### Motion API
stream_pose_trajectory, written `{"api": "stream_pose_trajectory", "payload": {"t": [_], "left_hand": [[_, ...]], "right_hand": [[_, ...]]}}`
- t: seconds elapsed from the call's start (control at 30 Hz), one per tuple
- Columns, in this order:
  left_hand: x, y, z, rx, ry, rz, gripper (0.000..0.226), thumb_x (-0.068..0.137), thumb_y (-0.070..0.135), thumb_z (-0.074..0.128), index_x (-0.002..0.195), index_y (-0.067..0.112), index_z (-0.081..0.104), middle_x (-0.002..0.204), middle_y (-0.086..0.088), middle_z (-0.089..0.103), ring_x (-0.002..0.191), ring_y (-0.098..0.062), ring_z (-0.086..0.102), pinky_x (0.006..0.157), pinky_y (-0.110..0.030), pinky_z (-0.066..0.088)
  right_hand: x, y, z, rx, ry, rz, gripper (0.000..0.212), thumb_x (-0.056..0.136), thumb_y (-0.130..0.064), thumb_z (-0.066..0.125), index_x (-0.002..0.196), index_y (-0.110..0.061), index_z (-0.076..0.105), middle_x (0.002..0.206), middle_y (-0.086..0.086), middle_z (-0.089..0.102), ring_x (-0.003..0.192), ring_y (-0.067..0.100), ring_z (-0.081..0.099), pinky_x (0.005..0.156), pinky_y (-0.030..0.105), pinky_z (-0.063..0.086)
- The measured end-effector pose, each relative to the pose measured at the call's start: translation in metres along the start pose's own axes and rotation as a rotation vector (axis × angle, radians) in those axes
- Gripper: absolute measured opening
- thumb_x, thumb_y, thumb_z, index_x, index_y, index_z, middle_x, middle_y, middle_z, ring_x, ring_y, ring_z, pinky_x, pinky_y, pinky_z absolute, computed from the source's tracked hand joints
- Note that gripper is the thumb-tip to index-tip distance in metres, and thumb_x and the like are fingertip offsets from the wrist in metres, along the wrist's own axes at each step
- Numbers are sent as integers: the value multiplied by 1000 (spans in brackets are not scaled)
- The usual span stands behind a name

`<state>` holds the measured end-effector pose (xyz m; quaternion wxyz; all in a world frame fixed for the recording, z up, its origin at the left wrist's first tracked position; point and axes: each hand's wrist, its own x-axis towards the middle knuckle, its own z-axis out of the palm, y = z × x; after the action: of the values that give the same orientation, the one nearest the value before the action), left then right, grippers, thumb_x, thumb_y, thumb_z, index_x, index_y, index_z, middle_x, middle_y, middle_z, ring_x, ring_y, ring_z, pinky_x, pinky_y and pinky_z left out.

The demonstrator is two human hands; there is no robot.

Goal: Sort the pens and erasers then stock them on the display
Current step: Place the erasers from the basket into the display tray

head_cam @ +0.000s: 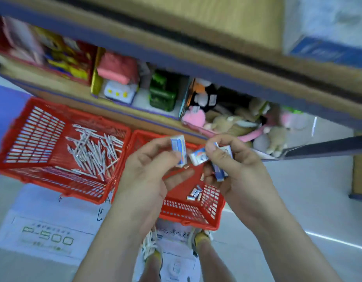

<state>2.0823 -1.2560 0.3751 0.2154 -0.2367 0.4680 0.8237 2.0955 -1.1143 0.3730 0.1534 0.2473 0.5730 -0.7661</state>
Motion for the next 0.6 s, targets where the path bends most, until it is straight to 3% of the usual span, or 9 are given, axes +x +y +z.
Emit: {"api": "stream_pose_trajectory", "payload": {"t": [0.1,0.17,0.27,0.33,0.5,0.6], "left_hand": [[-18,20,25,-48,-162,-29,39,59,-4,59,92,14,68,78,-10,68,72,-21,67,62,-32,58],[-29,28,48,8,-212,12,33,63,-1,58,89,17,68,78,-8,66,70,-19,64,57,-27,55],[-46,35,82,346,-171,243,23,67,11,78,88,11,68,71,1,67,60,-10,58,52,-16,45],[-55,42,101,470,-91,333,21,67,18,81,86,12,73,71,1,71,61,-8,62,56,-16,47],[-65,58,144,657,-11,384,20,67,35,71,84,27,75,78,-1,75,76,-25,70,71,-40,56],[-63,65,172,746,-45,422,20,67,38,70,84,30,75,76,-1,74,75,-28,68,67,-37,55]], "right_hand": [[-23,-37,-4,-34,40,-104,9,74,-25,76,80,-23,69,66,10,54,56,19,48,54,26,41],[-36,-58,-8,-56,73,-169,9,71,-26,74,76,-22,69,57,4,53,49,14,46,47,22,38],[-52,-88,-17,-72,75,-235,14,66,-30,72,72,-18,67,52,5,51,44,13,41,42,22,33],[-60,-105,-30,-124,50,-266,17,68,-30,76,73,-17,67,52,2,53,45,12,43,43,21,34],[-74,-150,-78,-471,-55,-377,20,70,-34,79,88,-32,70,79,-9,68,67,4,61,62,16,46],[-75,-175,-97,-665,12,-452,23,72,-45,77,90,-34,68,85,-17,68,75,2,64,65,13,47]]}}
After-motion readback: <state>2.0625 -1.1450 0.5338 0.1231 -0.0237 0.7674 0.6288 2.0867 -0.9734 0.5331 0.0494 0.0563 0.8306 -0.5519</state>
